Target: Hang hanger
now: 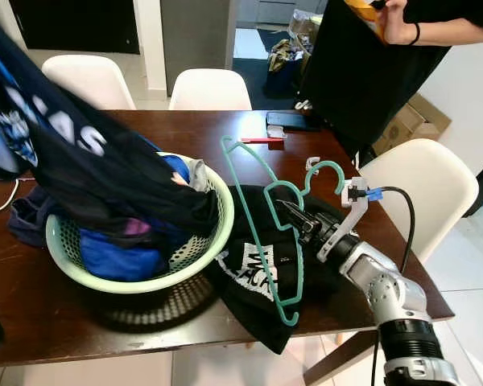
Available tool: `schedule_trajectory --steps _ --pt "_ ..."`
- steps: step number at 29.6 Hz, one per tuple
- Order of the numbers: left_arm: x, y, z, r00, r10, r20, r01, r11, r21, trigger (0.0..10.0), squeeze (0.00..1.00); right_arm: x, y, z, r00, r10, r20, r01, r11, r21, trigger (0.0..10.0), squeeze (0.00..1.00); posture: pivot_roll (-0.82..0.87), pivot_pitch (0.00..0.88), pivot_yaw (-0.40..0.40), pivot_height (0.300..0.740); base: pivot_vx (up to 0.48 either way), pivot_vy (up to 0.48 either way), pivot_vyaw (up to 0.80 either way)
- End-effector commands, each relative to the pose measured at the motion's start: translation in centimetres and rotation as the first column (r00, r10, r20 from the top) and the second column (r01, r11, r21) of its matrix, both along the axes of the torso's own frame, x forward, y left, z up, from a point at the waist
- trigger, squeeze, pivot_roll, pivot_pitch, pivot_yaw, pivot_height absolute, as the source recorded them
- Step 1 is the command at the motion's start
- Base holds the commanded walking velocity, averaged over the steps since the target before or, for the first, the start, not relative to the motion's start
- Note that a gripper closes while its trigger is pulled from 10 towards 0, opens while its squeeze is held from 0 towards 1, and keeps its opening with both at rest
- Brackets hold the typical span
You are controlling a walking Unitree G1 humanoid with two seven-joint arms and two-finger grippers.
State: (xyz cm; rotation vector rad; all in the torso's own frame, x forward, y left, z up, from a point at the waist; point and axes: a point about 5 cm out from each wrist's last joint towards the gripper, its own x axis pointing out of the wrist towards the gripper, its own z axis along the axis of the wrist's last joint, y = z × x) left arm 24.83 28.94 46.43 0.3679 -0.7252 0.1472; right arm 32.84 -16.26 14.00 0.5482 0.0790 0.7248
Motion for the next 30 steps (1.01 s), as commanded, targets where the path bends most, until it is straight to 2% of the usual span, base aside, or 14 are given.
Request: schedule_trajectory --steps 1,2,3,4,6,10,11,13,20,22,23,24,27,30 --pt "-0.2 -0.5 1.0 1.0 0.0 0.002 0.0 0.997 0.074 9.4 0.0 0.1 0.0 0.0 1.0 -0.007 0.003 0.007 1.0 0.014 10.0 0.0 0.11 0.027 -0.051 0.74 0.0 0.0 0.0" --pt "-0.2 -0.5 1.0 1.0 0.0 0.002 0.0 0.997 0.074 9.4 0.0 0.1 0.0 0.0 1.0 -0.007 0.003 0.007 1.0 0.014 10.0 0.0 0.11 0.027 -0.051 0.74 0.0 0.0 0.0" --pt "-0.4 -0.9 1.9 1.0 -0.021 0.015 0.019 0.996 0.083 10.0 0.0 0.1 0.1 -0.1 1.0 -0.009 0.004 0.009 1.0 0.019 10.0 0.0 0.11 0.02 -0.046 0.74 0.0 0.0 0.0" --pt "-0.4 -0.9 1.9 1.0 -0.021 0.015 0.019 0.996 0.083 10.0 0.0 0.1 0.1 -0.1 1.0 -0.009 0.004 0.009 1.0 0.019 10.0 0.0 0.11 0.02 -0.046 0.74 0.0 0.0 0.0" --pt "-0.9 -1.6 3.3 0.994 -0.093 0.058 0.088 0.993 0.078 10.0 0.0 0.1 0.1 -0.1 1.0 -0.011 0.004 0.011 1.0 0.027 10.0 0.0 0.11 0.02 -0.046 0.74 0.0 0.0 0.0" --pt "-1.3 -2.1 4.0 0.987 -0.135 0.081 0.128 0.988 0.084 10.0 0.0 0.1 0.2 -0.1 1.0 -0.011 0.003 0.011 0.999 0.03 10.0 0.0 0.12 0.018 -0.044 0.74 0.0 0.0 0.0" --pt "-1.8 -2.6 4.6 0.979 -0.174 0.102 0.164 0.981 0.104 10.0 0.0 0.1 0.2 -0.1 1.0 -0.012 0.003 0.012 0.999 0.034 10.0 0.0 0.12 0.017 -0.044 0.74 0.0 0.0 0.0" --pt "-2.2 -2.8 5.2 0.977 -0.176 0.118 0.162 0.979 0.122 10.0 0.0 0.1 0.2 -0.1 1.0 -0.012 0.003 0.012 0.999 0.036 10.0 0.0 0.12 0.018 -0.045 0.74 0.0 0.0 0.0" --pt "-3.4 -0.7 7.8 0.981 -0.056 0.187 0.036 0.993 0.112 10.0 0.0 0.2 0.3 -0.2 1.0 -0.011 0.0 0.011 0.999 0.041 10.0 0.0 0.13 0.01 -0.045 0.74 0.0 0.0 0.0" --pt "-4.5 0.4 9.8 0.97 0.023 0.243 -0.052 0.992 0.111 10.0 0.0 0.2 0.3 -0.3 1.0 -0.01 -0.001 0.01 0.999 0.042 10.0 0.0 0.14 0.006 -0.043 0.74 0.0 0.0 0.0" --pt "-4.5 0.4 9.8 0.97 0.023 0.243 -0.052 0.992 0.111 10.0 0.0 0.2 0.3 -0.3 1.0 -0.01 -0.001 0.01 0.999 0.042 10.0 0.0 0.14 0.006 -0.043 0.74 0.0 0.0 0.0" --pt "-5.1 0.8 10.8 0.959 0.066 0.277 -0.098 0.99 0.102 10.0 0.0 0.2 0.4 -0.4 1.0 -0.009 -0.002 0.009 0.999 0.043 10.0 0.0 0.14 0.005 -0.039 0.74 0.0 0.0 0.0" --pt "-7.1 0.3 13.4 0.922 0.094 0.376 -0.148 0.982 0.118 10.0 0.0 0.3 0.4 -0.5 1.0 -0.01 -0.003 0.01 0.999 0.042 10.0 0.0 0.14 0.0 -0.032 0.74 0.0 0.0 0.0" --pt "-7.5 0.0 14.0 0.912 0.093 0.398 -0.159 0.978 0.134 10.0 0.0 0.3 0.4 -0.5 1.0 -0.01 -0.003 0.01 0.999 0.042 10.0 0.0 0.14 0.0 -0.032 0.74 0.0 0.0 0.0"
